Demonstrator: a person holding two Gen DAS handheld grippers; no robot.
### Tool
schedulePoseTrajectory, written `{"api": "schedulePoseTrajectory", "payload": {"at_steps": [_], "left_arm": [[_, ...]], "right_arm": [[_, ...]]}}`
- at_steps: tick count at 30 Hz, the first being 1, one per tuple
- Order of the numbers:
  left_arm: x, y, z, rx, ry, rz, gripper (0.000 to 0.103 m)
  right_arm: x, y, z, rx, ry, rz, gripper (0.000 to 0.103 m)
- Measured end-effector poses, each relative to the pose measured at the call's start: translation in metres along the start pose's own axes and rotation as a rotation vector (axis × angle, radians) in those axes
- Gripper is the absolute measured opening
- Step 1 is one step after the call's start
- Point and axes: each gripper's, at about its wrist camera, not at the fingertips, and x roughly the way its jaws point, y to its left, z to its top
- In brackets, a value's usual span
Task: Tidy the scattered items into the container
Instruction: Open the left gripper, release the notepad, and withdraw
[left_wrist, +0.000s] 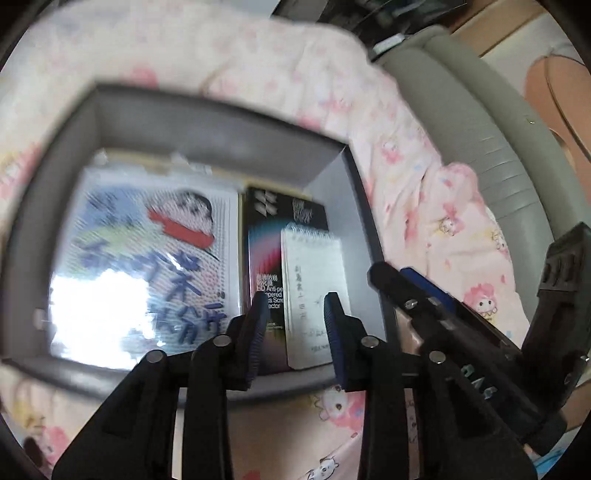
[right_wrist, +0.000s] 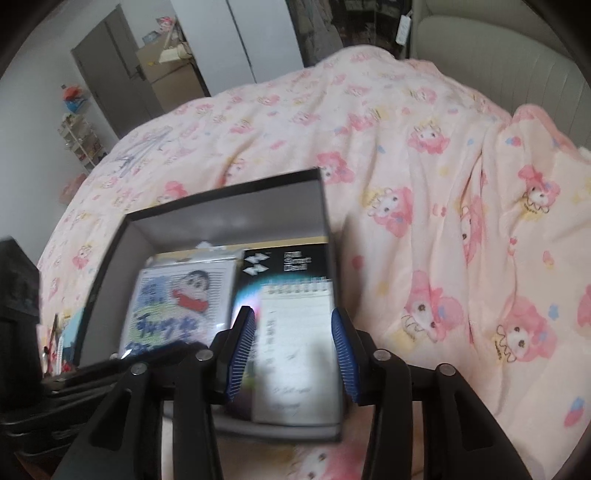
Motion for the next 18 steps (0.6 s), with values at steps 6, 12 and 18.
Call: {"api": "schedulePoseTrajectory", "payload": {"at_steps": [6, 12, 18], "left_arm": [[-0.036, -0.003, -0.014, 0.098, -0.042, 0.085, 0.031], [-0.068, 0.029, -0.042, 0.048, -0.059, 0.085, 0.031], [-0.111, 0.09, -0.067, -0.019, -0.068, 0.205, 0.031]], "right_arm": [[-0.035, 0.035, -0.026, -0.072, -0.025, -0.011, 0.041], [-0.056, 0.077, -0.052, -0.143, -0.023, 0.057, 0.041], [-0.043, 0.151, -0.078, -0.267, 0.045, 0.168, 0.041]]}}
